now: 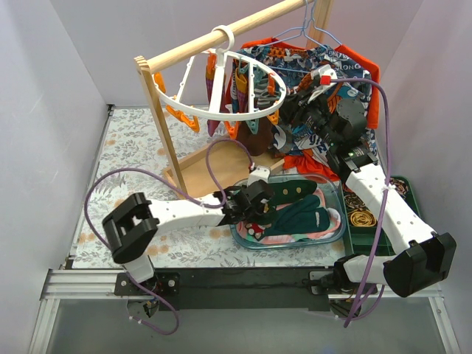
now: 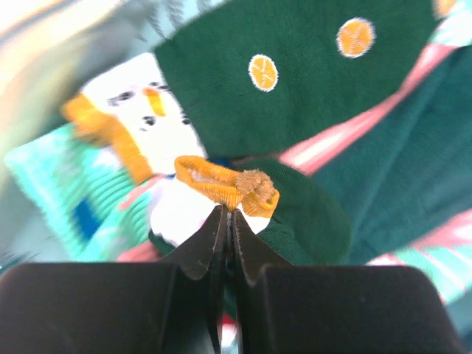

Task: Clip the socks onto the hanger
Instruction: Pick up the sock from the bin.

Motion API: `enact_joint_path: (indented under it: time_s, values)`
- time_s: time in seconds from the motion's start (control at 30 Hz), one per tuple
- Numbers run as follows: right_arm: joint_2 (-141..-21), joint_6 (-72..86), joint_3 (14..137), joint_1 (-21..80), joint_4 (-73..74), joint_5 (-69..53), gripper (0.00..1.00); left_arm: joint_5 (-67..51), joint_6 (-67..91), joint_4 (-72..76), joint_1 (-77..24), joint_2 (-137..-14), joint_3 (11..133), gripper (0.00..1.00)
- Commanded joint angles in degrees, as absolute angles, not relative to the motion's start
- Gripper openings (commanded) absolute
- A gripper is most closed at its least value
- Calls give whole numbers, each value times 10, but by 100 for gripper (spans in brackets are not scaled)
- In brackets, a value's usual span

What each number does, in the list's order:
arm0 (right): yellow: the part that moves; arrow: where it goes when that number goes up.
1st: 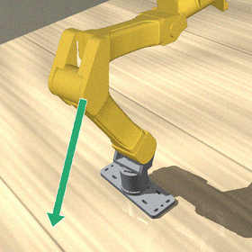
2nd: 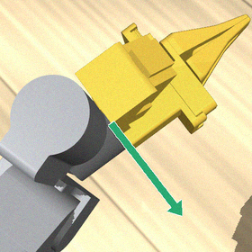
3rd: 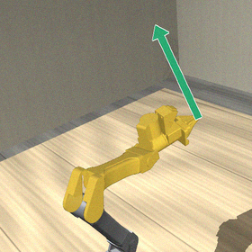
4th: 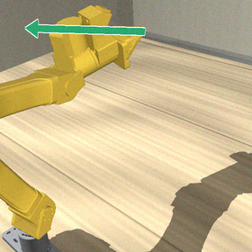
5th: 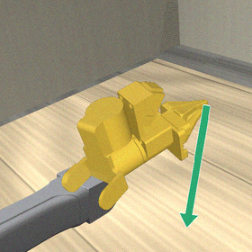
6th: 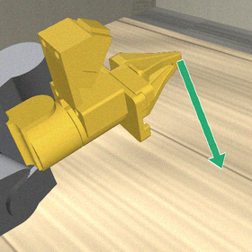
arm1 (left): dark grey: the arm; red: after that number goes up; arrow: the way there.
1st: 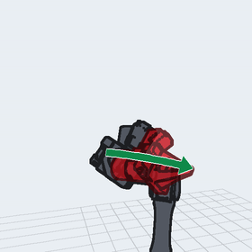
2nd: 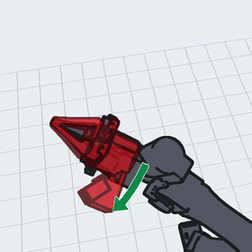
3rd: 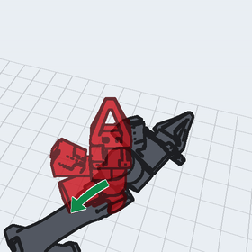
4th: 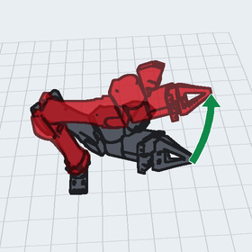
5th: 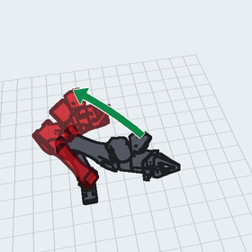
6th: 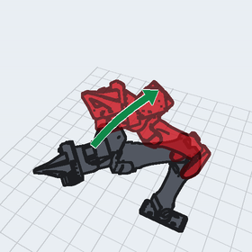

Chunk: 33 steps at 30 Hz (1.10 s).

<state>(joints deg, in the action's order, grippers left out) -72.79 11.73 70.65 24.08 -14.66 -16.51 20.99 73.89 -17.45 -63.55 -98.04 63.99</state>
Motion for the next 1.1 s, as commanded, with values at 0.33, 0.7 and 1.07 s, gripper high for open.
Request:
enact_joint_path:
  time_s: [0.33, 0.7, 1.07]
  values:
    - [-734, 127, 737, 243, -127, -182, 1, 134, 593, 265, -558, -731, 455, 0]
    - [-736, 155, 744, 243, -127, -186, 1, 12, 576, 540, -493, -828, 465, 0]
    - [-741, 187, 740, 243, -128, -186, 1, -21, 559, 694, -468, -907, 504, 0]
